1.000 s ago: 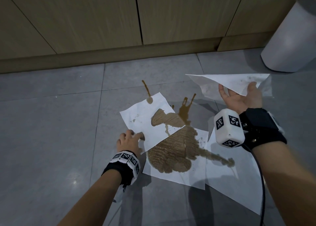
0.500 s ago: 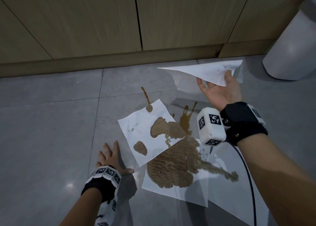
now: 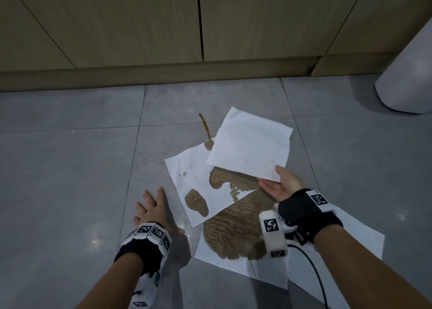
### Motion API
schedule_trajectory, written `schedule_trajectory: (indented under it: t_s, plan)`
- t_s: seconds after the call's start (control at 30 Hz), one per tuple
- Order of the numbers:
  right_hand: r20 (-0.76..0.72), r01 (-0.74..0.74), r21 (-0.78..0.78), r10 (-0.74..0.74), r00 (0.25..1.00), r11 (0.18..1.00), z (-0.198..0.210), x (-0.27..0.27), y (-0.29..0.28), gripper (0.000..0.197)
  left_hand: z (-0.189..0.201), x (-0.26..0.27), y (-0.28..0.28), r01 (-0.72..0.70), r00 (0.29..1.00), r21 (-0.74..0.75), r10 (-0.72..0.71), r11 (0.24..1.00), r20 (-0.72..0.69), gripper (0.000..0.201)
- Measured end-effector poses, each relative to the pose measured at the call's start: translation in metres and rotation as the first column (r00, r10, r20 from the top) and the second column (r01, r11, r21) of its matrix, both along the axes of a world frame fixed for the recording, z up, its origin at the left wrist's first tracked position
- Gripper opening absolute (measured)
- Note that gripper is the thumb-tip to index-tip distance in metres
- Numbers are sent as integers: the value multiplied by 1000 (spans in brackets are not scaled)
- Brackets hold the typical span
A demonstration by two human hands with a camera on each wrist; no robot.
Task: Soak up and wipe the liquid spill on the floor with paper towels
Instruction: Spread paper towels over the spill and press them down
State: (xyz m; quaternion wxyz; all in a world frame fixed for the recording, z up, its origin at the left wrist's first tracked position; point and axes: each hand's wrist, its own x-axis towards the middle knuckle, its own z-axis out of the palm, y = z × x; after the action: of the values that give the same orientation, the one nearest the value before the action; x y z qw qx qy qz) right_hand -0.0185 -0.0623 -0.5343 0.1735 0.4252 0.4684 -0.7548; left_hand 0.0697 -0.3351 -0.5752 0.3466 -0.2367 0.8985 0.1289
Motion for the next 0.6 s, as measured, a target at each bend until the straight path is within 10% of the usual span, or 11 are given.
schedule_trajectory:
  t_s: [0.6]
  plan:
    - [208, -375, 623, 317, 925, 686, -37, 4, 30, 17, 1, 0, 4, 2, 1000, -45, -3, 999, -12, 129]
